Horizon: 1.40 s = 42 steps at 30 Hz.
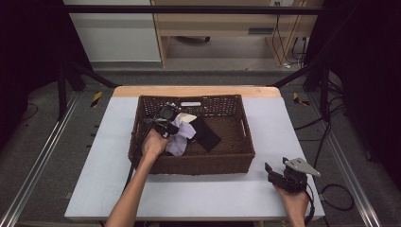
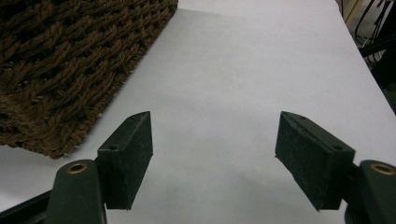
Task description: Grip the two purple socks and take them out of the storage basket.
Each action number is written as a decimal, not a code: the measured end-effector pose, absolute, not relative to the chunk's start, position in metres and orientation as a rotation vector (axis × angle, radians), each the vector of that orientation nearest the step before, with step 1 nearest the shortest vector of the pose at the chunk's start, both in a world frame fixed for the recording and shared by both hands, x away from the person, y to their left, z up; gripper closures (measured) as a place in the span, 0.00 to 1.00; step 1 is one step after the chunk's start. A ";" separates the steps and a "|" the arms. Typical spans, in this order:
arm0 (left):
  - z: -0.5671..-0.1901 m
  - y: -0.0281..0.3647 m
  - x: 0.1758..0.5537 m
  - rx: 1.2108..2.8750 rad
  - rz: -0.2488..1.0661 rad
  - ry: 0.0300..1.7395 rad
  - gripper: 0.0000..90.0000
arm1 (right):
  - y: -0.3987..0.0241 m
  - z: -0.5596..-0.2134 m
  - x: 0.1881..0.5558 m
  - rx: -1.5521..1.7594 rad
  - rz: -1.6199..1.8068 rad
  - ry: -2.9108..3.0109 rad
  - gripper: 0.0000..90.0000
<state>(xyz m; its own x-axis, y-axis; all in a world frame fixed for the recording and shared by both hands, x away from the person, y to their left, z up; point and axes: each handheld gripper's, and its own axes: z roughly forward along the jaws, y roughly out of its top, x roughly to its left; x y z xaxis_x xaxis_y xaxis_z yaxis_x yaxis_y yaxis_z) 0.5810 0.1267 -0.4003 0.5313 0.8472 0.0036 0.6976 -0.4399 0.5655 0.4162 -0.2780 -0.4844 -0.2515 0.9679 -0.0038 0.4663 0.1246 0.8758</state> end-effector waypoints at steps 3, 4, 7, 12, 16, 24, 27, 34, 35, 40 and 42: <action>-0.394 0.130 0.577 2.206 0.424 1.216 0.94 | -0.278 -0.484 0.416 1.386 1.060 1.796 0.31; -0.392 0.131 0.576 2.185 0.437 1.203 0.94 | -0.278 -0.484 0.416 1.388 1.061 1.795 0.31; -0.384 0.137 0.573 2.109 0.467 1.172 0.95 | -0.278 -0.484 0.416 1.388 1.059 1.796 0.31; -0.376 0.143 0.568 2.012 0.498 1.153 0.95 | -0.278 -0.484 0.416 1.401 1.061 1.796 0.31; -0.363 0.148 0.560 1.925 0.526 1.098 0.95 | -0.278 -0.484 0.416 1.397 1.062 1.794 0.31; -0.343 0.157 0.541 1.845 0.548 1.019 0.95 | -0.278 -0.484 0.416 1.393 1.060 1.793 0.31; -0.337 0.161 0.534 1.829 0.549 0.994 0.95 | -0.278 -0.484 0.416 1.391 1.059 1.789 0.31; -0.322 0.167 0.513 1.791 0.568 0.918 0.95 | -0.278 -0.484 0.416 1.394 1.061 1.787 0.32; -0.320 0.167 0.510 1.786 0.571 0.909 0.95 | -0.278 -0.484 0.416 1.396 1.064 1.788 0.33; -0.311 0.171 0.498 1.771 0.578 0.873 0.95 | -0.279 -0.484 0.415 1.401 1.072 1.778 0.35; -0.305 0.174 0.488 1.760 0.580 0.845 0.95 | -0.279 -0.484 0.414 1.396 1.074 1.771 0.36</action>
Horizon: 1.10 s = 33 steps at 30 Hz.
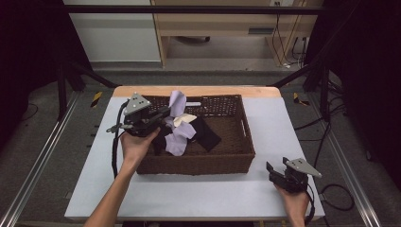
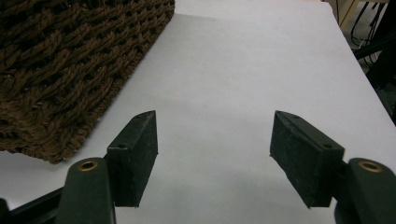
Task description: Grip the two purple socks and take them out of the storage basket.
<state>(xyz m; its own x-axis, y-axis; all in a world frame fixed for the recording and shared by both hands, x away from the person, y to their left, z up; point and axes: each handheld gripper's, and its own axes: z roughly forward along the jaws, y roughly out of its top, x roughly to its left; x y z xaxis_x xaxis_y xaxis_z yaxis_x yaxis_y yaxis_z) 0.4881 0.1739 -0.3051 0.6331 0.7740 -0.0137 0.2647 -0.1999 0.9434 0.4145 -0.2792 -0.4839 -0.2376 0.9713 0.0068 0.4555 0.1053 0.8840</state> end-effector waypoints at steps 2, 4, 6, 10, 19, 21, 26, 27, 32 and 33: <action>-0.303 0.175 0.485 1.753 0.580 0.835 0.95 | -0.279 -0.484 0.415 1.396 1.073 1.772 0.37; -0.298 0.176 0.475 1.752 0.580 0.807 0.95 | -0.279 -0.484 0.415 1.398 1.072 1.773 0.37; -0.295 0.177 0.467 1.755 0.577 0.782 0.95 | -0.279 -0.484 0.415 1.397 1.072 1.773 0.38; -0.291 0.179 0.452 1.756 0.573 0.744 0.95 | -0.279 -0.484 0.415 1.398 1.070 1.770 0.38; -0.293 0.188 0.422 1.760 0.561 0.684 0.95 | -0.279 -0.484 0.415 1.400 1.067 1.769 0.38; -0.295 0.191 0.416 1.763 0.554 0.673 0.95 | -0.279 -0.484 0.415 1.401 1.067 1.769 0.38; -0.300 0.196 0.402 1.757 0.537 0.655 0.95 | -0.279 -0.484 0.414 1.398 1.066 1.767 0.39; -0.301 0.197 0.400 1.751 0.534 0.654 0.95 | -0.279 -0.484 0.414 1.398 1.065 1.768 0.39; -0.302 0.201 0.386 1.746 0.537 0.628 0.95 | -0.279 -0.484 0.414 1.396 1.066 1.767 0.39; -0.302 0.202 0.383 1.747 0.532 0.623 0.95 | -0.279 -0.484 0.414 1.399 1.066 1.769 0.39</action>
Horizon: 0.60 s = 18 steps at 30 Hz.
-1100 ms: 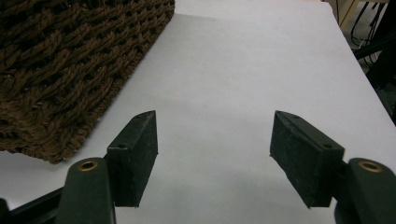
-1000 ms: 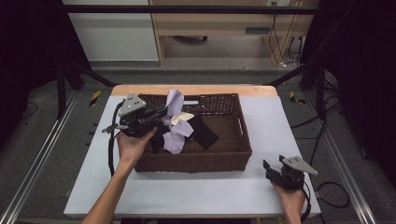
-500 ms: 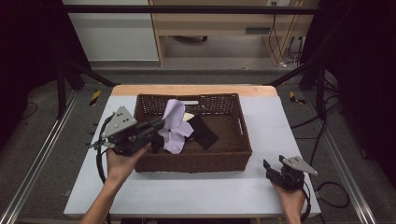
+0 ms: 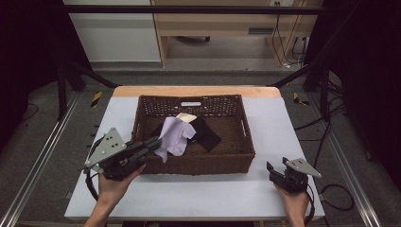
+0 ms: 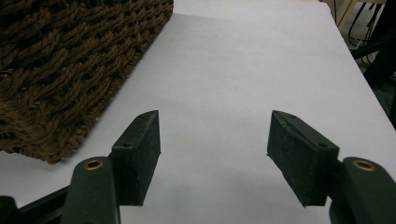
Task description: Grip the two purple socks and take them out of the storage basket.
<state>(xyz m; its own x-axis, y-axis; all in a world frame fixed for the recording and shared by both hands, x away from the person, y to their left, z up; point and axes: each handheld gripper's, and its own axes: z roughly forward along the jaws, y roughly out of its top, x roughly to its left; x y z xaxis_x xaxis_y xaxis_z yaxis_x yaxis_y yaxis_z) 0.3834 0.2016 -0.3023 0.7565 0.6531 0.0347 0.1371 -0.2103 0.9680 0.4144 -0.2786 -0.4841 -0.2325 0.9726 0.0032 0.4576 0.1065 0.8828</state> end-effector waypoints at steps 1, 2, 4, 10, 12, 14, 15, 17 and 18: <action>-0.303 0.202 0.381 1.748 0.531 0.617 0.95 | -0.279 -0.484 0.415 1.399 1.064 1.769 0.39; -0.303 0.202 0.378 1.751 0.534 0.613 0.95 | -0.279 -0.484 0.415 1.400 1.063 1.768 0.39; -0.306 0.203 0.372 1.761 0.527 0.604 0.95 | -0.279 -0.484 0.414 1.397 1.065 1.766 0.39; -0.320 0.206 0.360 1.784 0.495 0.598 0.95 | -0.278 -0.484 0.414 1.397 1.065 1.764 0.39; -0.322 0.206 0.359 1.791 0.491 0.601 0.95 | -0.278 -0.484 0.414 1.397 1.064 1.764 0.39; -0.330 0.206 0.355 1.807 0.461 0.603 0.95 | -0.278 -0.484 0.414 1.396 1.064 1.764 0.39; -0.333 0.205 0.353 1.815 0.457 0.603 0.95 | -0.278 -0.484 0.414 1.395 1.064 1.764 0.39; -0.336 0.205 0.352 1.825 0.450 0.601 0.95 | -0.278 -0.484 0.414 1.391 1.062 1.764 0.39; -0.341 0.203 0.349 1.844 0.436 0.598 0.95 | -0.278 -0.484 0.414 1.391 1.061 1.764 0.39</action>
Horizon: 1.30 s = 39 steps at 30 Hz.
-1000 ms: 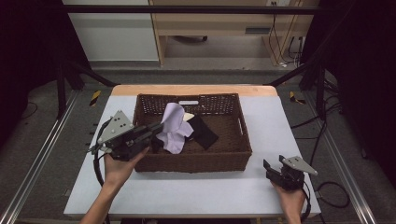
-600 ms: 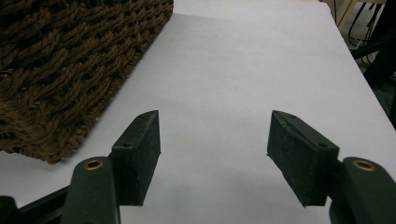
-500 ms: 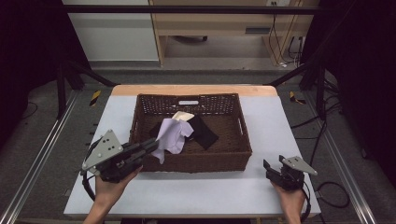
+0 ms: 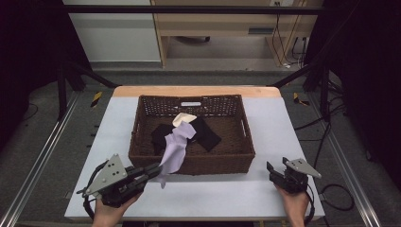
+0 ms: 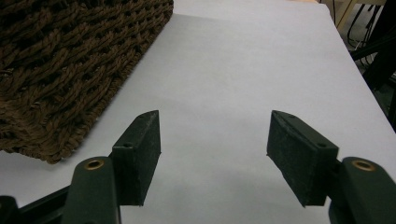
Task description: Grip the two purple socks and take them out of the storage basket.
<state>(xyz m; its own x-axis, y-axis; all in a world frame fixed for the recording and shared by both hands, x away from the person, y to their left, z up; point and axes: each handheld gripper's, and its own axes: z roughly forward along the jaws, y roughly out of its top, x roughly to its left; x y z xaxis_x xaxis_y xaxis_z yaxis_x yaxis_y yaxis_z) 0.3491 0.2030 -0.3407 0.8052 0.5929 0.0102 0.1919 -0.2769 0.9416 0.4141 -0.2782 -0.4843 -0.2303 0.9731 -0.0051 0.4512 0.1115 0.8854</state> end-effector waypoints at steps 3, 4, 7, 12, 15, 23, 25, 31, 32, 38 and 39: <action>-0.346 0.201 0.347 1.868 0.425 0.598 0.95 | -0.278 -0.484 0.414 1.386 1.063 1.765 0.39; -0.353 0.200 0.346 1.884 0.404 0.602 0.95 | -0.278 -0.484 0.414 1.388 1.064 1.766 0.39; -0.360 0.198 0.345 1.902 0.382 0.608 0.95 | -0.278 -0.484 0.414 1.388 1.064 1.766 0.39; -0.386 0.193 0.345 1.983 0.317 0.636 0.95 | -0.278 -0.484 0.413 1.379 1.067 1.769 0.39; -0.401 0.191 0.347 2.019 0.282 0.657 0.95 | -0.278 -0.484 0.413 1.374 1.065 1.769 0.39; -0.426 0.181 0.358 2.089 0.229 0.698 0.95 | -0.277 -0.484 0.413 1.370 1.064 1.772 0.39; -0.432 0.177 0.361 2.104 0.219 0.703 0.95 | -0.277 -0.484 0.413 1.369 1.063 1.773 0.39; -0.446 0.167 0.366 2.118 0.161 0.737 0.87 | -0.277 -0.484 0.413 1.370 1.064 1.773 0.39; -0.447 0.166 0.367 2.119 0.151 0.746 0.84 | -0.278 -0.484 0.413 1.370 1.064 1.773 0.39; -0.446 0.167 0.367 2.086 0.152 0.800 0.58 | -0.277 -0.484 0.413 1.373 1.066 1.774 0.39; -0.446 0.167 0.367 2.086 0.152 0.800 0.56 | -0.277 -0.484 0.413 1.373 1.066 1.774 0.39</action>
